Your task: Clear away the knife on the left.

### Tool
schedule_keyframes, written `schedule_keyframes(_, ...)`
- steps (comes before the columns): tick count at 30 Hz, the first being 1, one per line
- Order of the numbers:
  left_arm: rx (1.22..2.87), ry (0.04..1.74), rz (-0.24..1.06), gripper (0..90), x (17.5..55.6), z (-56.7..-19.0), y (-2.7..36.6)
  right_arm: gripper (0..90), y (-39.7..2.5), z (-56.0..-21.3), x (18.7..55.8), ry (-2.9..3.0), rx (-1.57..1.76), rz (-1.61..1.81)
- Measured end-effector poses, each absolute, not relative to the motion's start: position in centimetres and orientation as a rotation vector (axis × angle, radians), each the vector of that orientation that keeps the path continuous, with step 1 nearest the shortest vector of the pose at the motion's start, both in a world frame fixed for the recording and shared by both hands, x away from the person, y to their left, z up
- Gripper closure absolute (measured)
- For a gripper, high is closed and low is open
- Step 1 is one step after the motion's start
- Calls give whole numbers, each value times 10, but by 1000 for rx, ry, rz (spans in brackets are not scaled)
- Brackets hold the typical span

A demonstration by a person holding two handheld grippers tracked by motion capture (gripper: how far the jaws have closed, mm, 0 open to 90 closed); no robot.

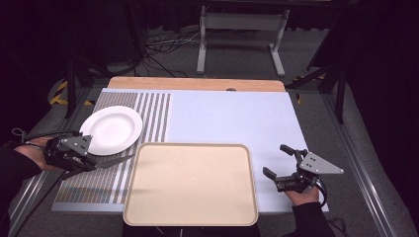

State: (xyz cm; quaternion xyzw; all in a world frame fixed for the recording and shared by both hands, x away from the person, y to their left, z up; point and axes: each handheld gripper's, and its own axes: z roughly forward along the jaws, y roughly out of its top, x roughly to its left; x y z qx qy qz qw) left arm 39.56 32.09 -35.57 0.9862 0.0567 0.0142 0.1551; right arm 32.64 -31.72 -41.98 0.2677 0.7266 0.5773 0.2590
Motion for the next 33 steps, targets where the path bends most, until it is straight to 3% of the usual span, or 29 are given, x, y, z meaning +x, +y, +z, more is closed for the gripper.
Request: schedule_keyframes(33, 2653, 465, -57, 798, 398, -328, 263, 14, -322, -421, 328, 1962, 754, 1570)
